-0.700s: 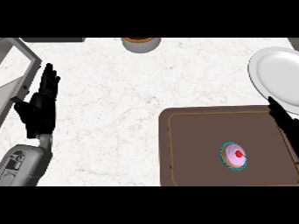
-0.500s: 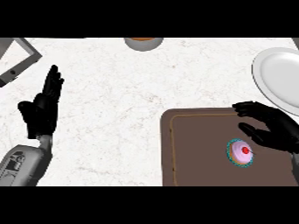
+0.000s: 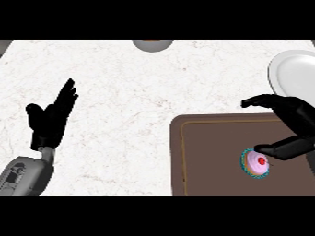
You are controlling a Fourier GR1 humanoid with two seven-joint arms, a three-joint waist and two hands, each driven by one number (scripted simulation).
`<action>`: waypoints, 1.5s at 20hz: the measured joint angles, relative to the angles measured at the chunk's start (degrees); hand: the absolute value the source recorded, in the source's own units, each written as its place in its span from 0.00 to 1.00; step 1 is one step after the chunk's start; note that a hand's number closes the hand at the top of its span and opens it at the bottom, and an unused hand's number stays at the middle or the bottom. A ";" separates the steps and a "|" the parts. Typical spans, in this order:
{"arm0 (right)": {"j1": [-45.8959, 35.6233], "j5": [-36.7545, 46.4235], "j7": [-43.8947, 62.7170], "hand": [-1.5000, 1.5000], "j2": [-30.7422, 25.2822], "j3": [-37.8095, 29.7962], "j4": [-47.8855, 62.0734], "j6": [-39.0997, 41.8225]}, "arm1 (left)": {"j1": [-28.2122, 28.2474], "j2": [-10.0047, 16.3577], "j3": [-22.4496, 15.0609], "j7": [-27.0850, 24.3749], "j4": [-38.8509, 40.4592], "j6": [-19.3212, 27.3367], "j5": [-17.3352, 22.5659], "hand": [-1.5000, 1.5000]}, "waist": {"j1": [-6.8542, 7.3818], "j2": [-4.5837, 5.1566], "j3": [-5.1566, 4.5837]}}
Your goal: Pick the cupcake from the tray and place it in the plate
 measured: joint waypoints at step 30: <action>-7.35 34.69 -18.96 0.00 -17.18 19.97 1.53 -7.74 | 2.64 0.86 4.11 4.19 -3.26 -4.30 -0.44 0.50 | -2.13 -0.41 -0.25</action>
